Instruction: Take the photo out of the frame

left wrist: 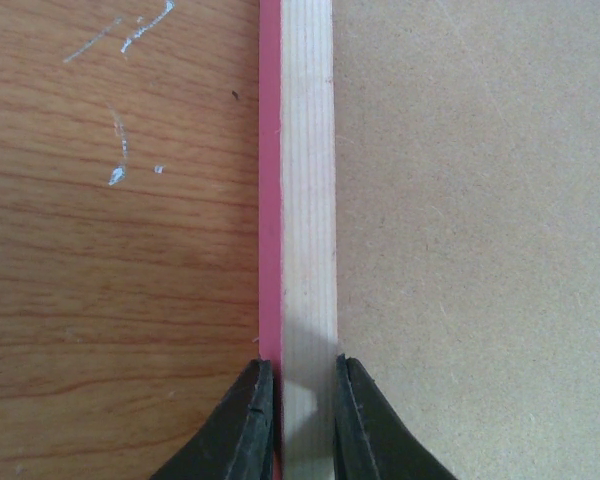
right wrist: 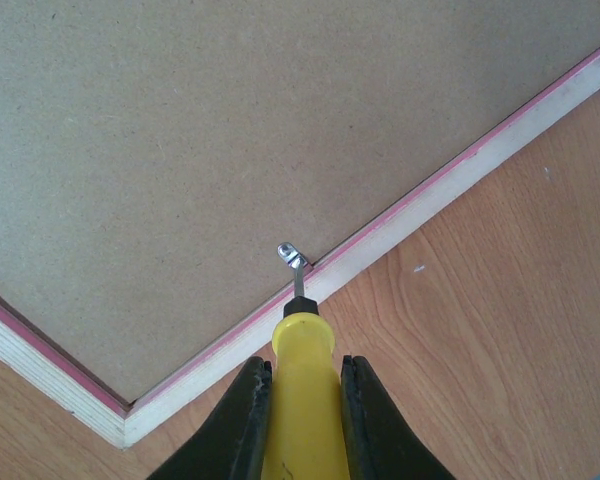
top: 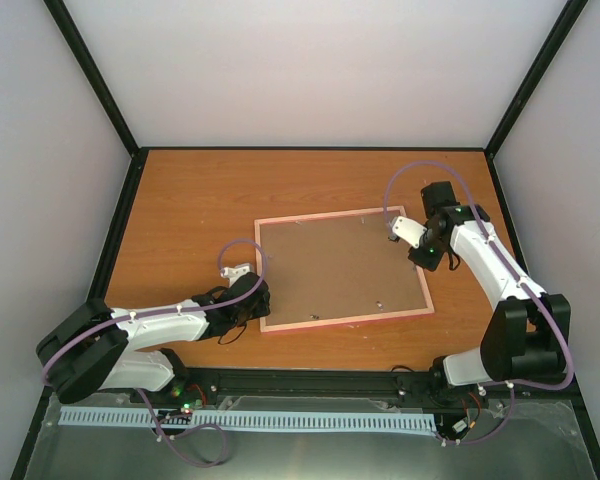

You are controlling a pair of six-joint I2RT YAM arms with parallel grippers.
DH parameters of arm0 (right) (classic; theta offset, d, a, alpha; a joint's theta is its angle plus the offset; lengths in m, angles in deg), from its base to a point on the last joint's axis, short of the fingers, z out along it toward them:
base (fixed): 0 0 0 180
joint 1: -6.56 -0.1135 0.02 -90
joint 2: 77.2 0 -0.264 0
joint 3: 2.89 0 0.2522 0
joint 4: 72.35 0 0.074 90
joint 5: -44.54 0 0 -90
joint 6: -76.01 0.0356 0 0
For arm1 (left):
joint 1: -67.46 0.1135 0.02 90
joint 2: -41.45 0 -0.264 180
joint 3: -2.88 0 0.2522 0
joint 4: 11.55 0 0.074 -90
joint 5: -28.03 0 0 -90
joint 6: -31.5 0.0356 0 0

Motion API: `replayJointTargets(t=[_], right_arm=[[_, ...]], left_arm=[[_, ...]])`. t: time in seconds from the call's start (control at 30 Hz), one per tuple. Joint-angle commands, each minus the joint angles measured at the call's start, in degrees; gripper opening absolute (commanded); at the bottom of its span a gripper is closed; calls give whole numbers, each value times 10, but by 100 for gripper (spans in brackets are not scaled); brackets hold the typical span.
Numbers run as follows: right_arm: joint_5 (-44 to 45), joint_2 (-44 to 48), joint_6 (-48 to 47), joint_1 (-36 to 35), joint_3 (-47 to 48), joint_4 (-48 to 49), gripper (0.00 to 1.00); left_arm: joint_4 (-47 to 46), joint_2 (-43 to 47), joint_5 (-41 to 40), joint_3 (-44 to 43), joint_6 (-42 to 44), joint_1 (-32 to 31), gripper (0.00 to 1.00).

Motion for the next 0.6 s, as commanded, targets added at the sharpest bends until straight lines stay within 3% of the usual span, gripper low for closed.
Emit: replayJointTargets(t=[0.0,0.57], right_arm=[[12,-12,-8,5,-1,-20,3],[21,-12,-14,5,2,-53,3]], left_arm=[[40,-12,14,13,2,2,1],[40,-12,15,13,2,3,1]])
